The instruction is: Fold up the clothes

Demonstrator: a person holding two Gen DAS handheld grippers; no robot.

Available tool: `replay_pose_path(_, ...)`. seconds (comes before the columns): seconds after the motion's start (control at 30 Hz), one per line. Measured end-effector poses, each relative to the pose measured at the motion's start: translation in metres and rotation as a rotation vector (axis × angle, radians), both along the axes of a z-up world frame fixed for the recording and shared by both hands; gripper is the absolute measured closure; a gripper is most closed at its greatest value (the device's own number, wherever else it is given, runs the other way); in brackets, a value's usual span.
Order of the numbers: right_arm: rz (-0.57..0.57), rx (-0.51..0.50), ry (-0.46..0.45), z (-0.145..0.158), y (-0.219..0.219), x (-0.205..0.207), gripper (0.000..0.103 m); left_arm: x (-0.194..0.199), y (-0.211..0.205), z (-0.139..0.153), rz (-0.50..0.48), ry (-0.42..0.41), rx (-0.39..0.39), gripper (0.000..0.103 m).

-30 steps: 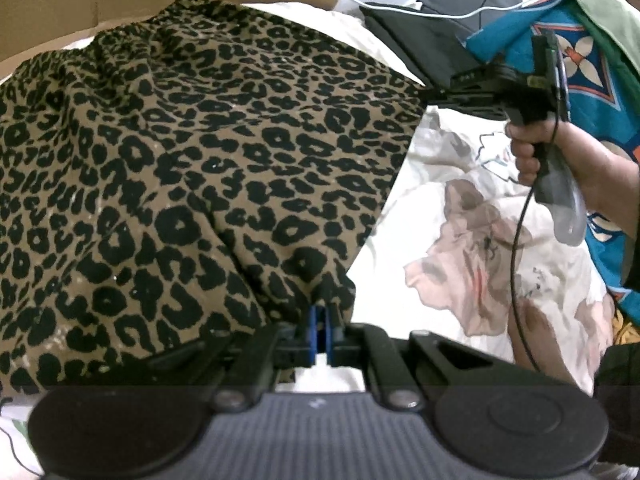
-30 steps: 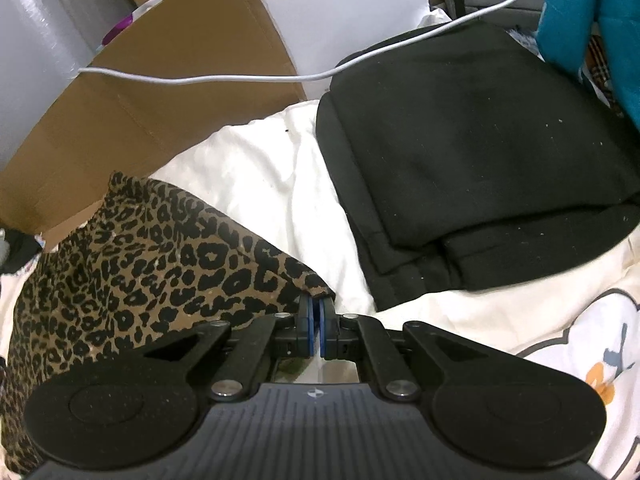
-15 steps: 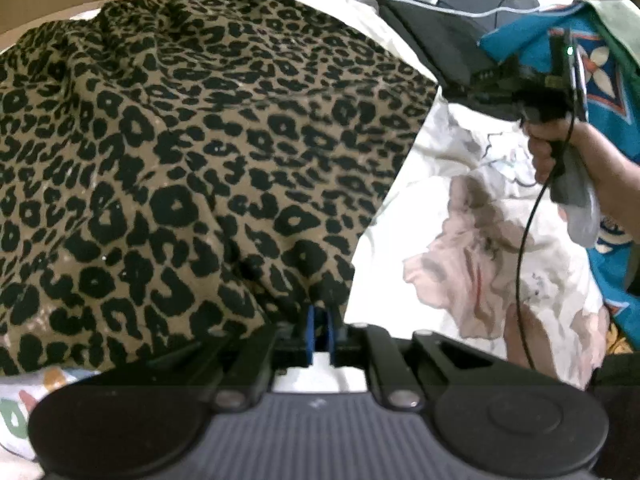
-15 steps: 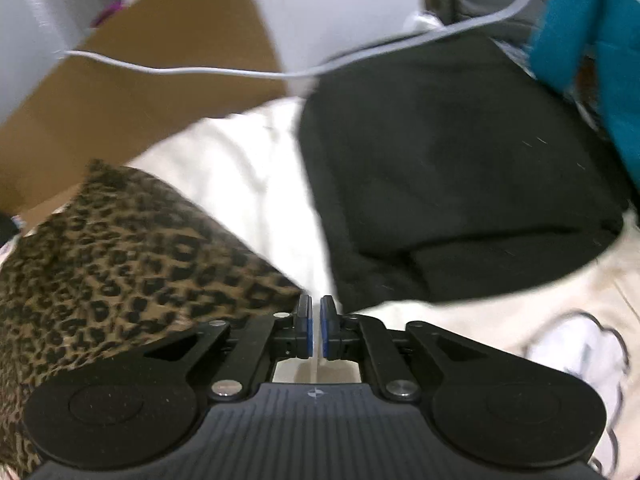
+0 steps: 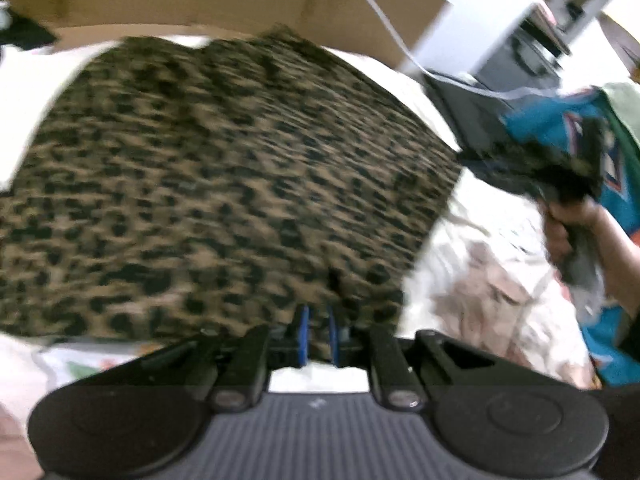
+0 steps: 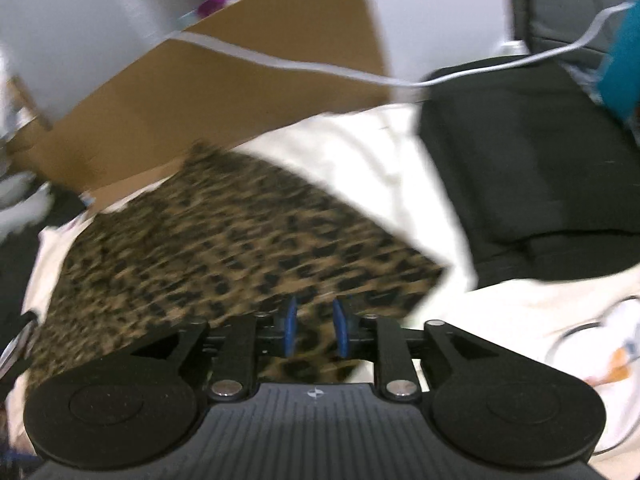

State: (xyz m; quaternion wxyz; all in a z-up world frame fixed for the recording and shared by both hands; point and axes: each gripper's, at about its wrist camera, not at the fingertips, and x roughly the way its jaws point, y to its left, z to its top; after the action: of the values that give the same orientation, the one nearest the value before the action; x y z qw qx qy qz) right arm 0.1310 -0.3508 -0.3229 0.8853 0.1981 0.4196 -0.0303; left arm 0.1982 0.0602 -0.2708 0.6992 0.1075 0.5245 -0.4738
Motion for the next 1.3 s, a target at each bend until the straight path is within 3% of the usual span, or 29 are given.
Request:
replay_pose_path(0.23, 0.188, 0.008, 0.004, 0.002, 0.072, 0.008, 0.081, 0.04, 0.05, 0.003, 0.196, -0.057, 0.01, 0.093)
replay_pose_path(0.33, 0.253, 0.019, 0.008, 0.001, 0.098, 0.013, 0.081, 0.052, 0.073, 0.007, 0.268, -0.121, -0.015, 0.093)
replay_pose_path(0.67, 0.393, 0.031, 0.028, -0.008, 0.164, 0.029, 0.081, 0.109, 0.132, -0.024, 0.546, -0.24, 0.099, 0.092)
replay_pose_path(0.8, 0.421, 0.017, 0.038, -0.011, 0.182, 0.03, 0.08, 0.12, 0.138, -0.038, 0.547, -0.279, 0.133, 0.088)
replay_pose_path(0.93, 0.426, 0.008, 0.036, -0.013, 0.193, 0.031, 0.077, 0.13, 0.141, -0.053, 0.556, -0.264, 0.156, 0.088)
replay_pose_path(1.23, 0.431, -0.036, 0.03, -0.014, 0.211, 0.041, 0.077, 0.137, 0.144, -0.061, 0.566, -0.224, 0.115, 0.088)
replay_pose_path(1.3, 0.437, -0.056, 0.035, -0.013, 0.215, 0.045, 0.077, 0.138, 0.144, -0.062, 0.57, -0.213, 0.11, 0.084)
